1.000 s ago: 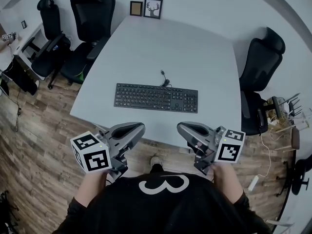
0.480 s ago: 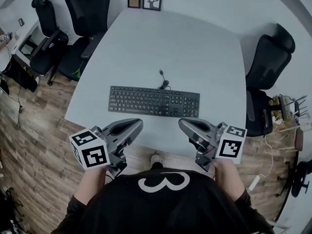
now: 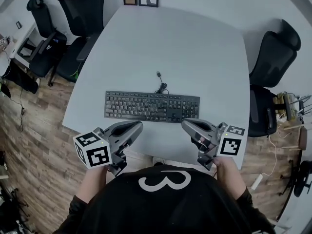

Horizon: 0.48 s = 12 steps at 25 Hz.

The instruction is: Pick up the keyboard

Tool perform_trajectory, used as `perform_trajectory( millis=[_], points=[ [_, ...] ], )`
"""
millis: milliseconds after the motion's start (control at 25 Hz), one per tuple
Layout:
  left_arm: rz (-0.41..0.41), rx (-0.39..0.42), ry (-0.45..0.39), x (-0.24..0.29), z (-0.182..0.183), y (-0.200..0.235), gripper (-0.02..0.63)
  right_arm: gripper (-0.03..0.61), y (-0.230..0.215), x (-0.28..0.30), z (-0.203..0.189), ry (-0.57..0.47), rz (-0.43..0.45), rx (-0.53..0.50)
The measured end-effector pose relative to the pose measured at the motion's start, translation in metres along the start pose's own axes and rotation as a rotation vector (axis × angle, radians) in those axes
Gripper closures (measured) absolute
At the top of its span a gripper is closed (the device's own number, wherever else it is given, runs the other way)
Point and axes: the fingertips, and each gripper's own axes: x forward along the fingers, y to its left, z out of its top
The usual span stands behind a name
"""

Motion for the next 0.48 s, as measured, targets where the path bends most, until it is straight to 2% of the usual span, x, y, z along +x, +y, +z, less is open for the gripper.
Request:
perform_trajectory(
  millis=[240, 480],
  points=[
    [0.094, -0.012, 0.043, -0.001, -0.02, 0.047, 0.598, 0.569, -0.044, -0.014, -0.009, 0.002, -0.047, 0.05],
    [0.193, -0.09, 0.035, -0.02, -0.019, 0.101, 0.598, 0.566, -0.095, -0.036, -0.009, -0.006, -0.138, 0.062]
  ],
)
